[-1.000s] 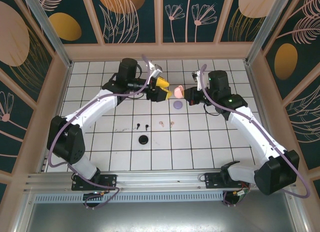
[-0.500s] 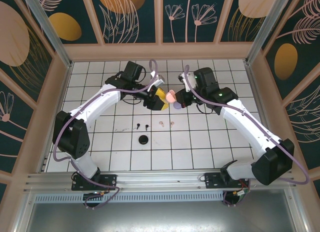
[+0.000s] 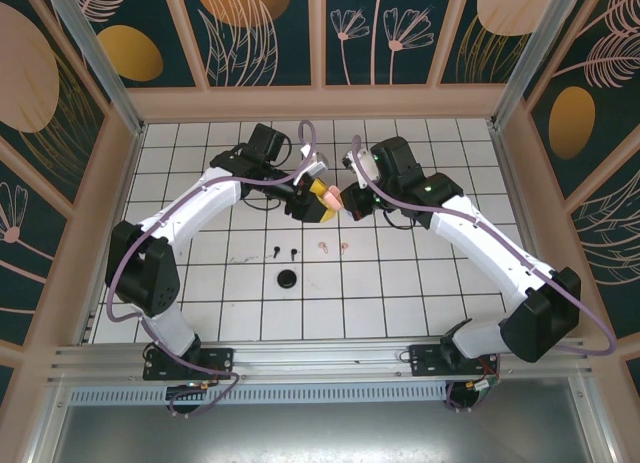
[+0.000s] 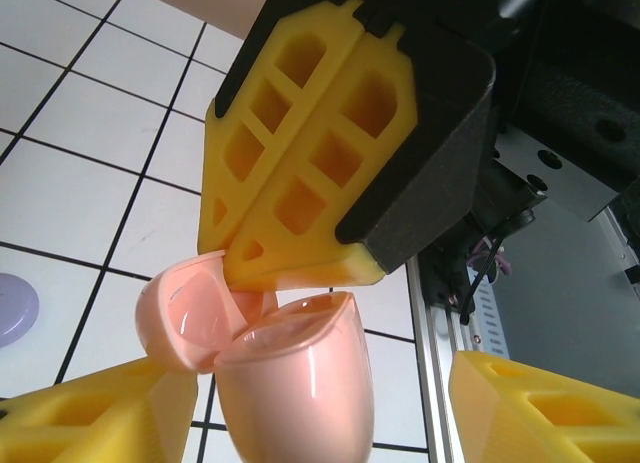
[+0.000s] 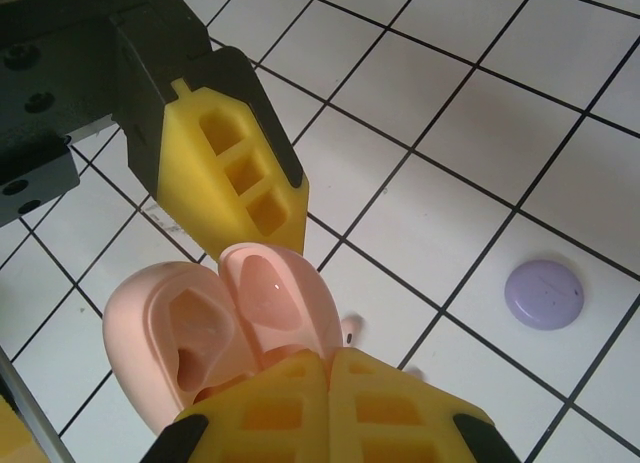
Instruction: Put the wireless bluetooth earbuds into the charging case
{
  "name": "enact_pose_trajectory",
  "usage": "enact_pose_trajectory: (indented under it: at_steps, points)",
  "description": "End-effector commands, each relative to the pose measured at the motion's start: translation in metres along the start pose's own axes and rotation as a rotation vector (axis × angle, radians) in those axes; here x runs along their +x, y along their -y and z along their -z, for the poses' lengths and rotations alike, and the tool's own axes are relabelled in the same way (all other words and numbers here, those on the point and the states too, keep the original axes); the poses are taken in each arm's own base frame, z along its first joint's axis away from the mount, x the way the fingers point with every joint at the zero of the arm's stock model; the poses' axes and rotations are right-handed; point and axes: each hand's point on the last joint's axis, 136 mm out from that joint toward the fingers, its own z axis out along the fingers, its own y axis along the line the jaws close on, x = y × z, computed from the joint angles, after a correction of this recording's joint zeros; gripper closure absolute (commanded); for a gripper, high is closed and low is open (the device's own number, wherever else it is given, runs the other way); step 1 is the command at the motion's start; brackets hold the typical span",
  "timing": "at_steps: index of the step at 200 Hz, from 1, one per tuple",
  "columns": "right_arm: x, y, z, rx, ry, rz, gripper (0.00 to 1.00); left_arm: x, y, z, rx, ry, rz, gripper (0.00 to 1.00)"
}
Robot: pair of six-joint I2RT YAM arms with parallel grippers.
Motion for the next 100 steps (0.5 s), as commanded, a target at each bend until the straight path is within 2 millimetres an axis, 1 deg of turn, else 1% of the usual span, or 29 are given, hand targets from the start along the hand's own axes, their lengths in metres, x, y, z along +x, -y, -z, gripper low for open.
enact_pose_trajectory:
  at_steps: [1, 33, 50, 78, 100]
  points:
    - [-0.008, -0.004, 0.003, 0.003, 0.006, 0.021, 1.0, -0.007, 0.004, 0.0, 0.037, 0.017, -0.039, 0.35]
    - [-0.005, -0.007, 0.001, -0.005, -0.006, 0.024, 1.0, -0.008, 0.003, -0.001, 0.032, 0.023, -0.04, 0.35]
    - [-0.004, -0.007, 0.001, -0.002, -0.008, 0.026, 1.0, -0.012, 0.002, 0.0, 0.018, 0.035, -0.05, 0.36]
    - [-0.003, -0.007, 0.001, 0.001, -0.011, 0.026, 1.0, -0.019, 0.001, 0.003, 0.003, 0.068, -0.067, 0.45]
    - [-0.001, -0.006, 0.001, 0.005, -0.012, 0.027, 1.0, -0.02, -0.003, 0.002, 0.0, 0.086, -0.062, 0.54]
